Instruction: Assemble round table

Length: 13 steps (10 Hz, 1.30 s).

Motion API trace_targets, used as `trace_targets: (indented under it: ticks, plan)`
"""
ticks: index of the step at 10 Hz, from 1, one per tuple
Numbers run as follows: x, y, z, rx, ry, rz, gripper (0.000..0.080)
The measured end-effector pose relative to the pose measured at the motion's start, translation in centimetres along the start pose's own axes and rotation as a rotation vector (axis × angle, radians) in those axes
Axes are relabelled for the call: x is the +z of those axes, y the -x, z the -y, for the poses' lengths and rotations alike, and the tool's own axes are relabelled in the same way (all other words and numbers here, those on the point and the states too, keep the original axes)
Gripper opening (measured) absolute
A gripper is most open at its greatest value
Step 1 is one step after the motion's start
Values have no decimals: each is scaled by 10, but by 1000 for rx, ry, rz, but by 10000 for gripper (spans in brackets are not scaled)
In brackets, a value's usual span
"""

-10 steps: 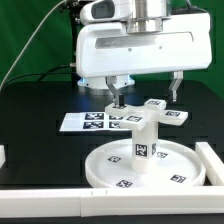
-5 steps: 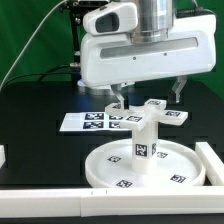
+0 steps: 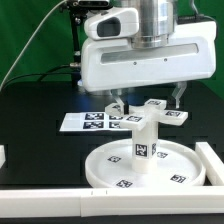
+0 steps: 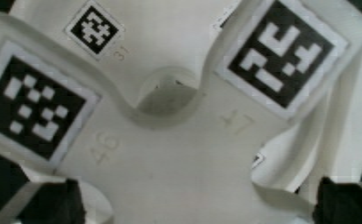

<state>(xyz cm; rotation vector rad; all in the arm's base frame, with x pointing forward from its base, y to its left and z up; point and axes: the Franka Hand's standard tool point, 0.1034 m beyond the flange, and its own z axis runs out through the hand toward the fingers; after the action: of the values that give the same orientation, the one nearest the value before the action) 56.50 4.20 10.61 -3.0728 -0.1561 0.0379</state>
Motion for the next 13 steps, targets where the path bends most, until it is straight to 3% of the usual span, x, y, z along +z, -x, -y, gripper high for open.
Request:
trace_targets:
  ticks: [7, 9, 13]
  plan:
    - [12, 4, -3, 9, 15, -19, 649]
    - [12, 4, -3, 27, 15, -19, 445]
    - [12, 0, -2, 301, 19, -27, 445]
